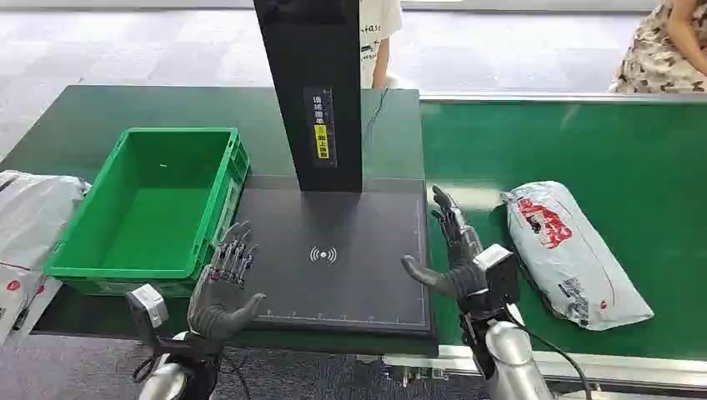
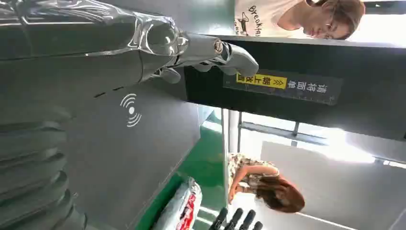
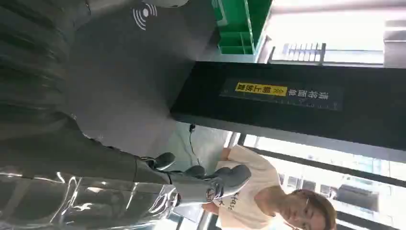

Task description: Moved the parcel from conveyor to table for the left to box.

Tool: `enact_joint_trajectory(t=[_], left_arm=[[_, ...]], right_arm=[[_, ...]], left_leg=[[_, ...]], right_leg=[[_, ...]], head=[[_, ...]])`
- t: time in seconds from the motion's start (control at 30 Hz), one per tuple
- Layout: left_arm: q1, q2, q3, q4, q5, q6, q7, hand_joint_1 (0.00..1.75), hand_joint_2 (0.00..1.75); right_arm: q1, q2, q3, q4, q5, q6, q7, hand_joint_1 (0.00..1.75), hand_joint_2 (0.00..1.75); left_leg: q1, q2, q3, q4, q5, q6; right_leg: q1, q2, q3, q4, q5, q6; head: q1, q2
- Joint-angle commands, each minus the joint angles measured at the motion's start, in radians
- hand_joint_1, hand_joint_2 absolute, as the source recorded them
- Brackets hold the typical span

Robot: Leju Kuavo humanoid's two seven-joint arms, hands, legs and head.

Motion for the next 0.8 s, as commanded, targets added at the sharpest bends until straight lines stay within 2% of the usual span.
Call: enact_joint_trajectory(t=[0.03, 0.1, 0.23, 0.37, 0.47, 0.67, 0.8], left_arm=[[-0.009, 0.003, 0.034, 0.009, 0.001, -0.006, 0.009, 0.0, 1.75], [-0.005, 0.005, 0.034, 0.008, 0.001, -0.008, 0.008, 0.0, 1.75], [0.003, 0.006, 0.035, 0.003, 0.002, -0.011, 0.008, 0.0, 1.75], [0.029, 0.0, 0.039, -0.023, -0.004, -0.021, 0.005, 0.0, 1.75], [0.031, -0.006, 0.039, -0.02, -0.008, -0.03, 0.005, 0.0, 1.75], [-0.025, -0.022, 0.032, 0.029, -0.013, -0.048, 0.01, 0.0, 1.75], [-0.054, -0.022, 0.025, 0.05, -0.015, -0.053, 0.021, 0.0, 1.75]], right_arm=[[-0.056, 0.007, 0.007, 0.077, 0.005, 0.002, 0.004, 0.0, 1.75], [-0.059, 0.005, 0.008, 0.081, 0.006, 0.003, 0.004, 0.0, 1.75], [-0.094, -0.018, 0.021, 0.107, 0.066, -0.019, 0.013, 0.0, 1.75], [-0.225, -0.08, 0.012, 0.239, 0.412, -0.23, 0.128, 0.0, 1.75], [-0.316, -0.114, -0.06, 0.34, 0.498, -0.276, 0.166, 0.0, 1.75], [-0.499, -0.198, -0.191, 0.63, 0.549, -0.322, 0.179, 0.0, 1.75], [-0.544, -0.238, -0.193, 0.755, 0.638, -0.384, 0.275, 0.0, 1.75]], left_leg=[[0.0, 0.001, 0.001, 0.0, 0.0, 0.0], [0.001, 0.002, 0.005, -0.002, -0.001, 0.0], [0.0, 0.002, 0.004, -0.001, -0.001, 0.0], [0.0, 0.002, 0.003, -0.001, -0.001, 0.001], [-0.001, 0.002, 0.002, 0.0, 0.0, 0.001], [-0.001, -0.001, 0.002, 0.0, 0.001, 0.002], [-0.001, -0.003, 0.003, 0.0, 0.001, 0.002]], right_leg=[[0.0, 0.001, 0.001, 0.0, 0.0, 0.0], [0.001, 0.002, 0.005, -0.003, 0.0, 0.0], [0.0, 0.002, 0.004, -0.002, 0.0, 0.0], [0.0, 0.002, 0.002, -0.001, 0.0, 0.0], [0.0, 0.002, 0.002, -0.001, 0.0, 0.001], [-0.001, -0.001, 0.003, -0.001, 0.001, 0.002], [-0.001, -0.003, 0.005, -0.003, 0.001, 0.002]], head=[[0.0, 0.0], [0.0, 0.0], [0.0, 0.0], [0.0, 0.0], [0.0, 0.0], [0.0, 0.0], [0.0, 0.0]])
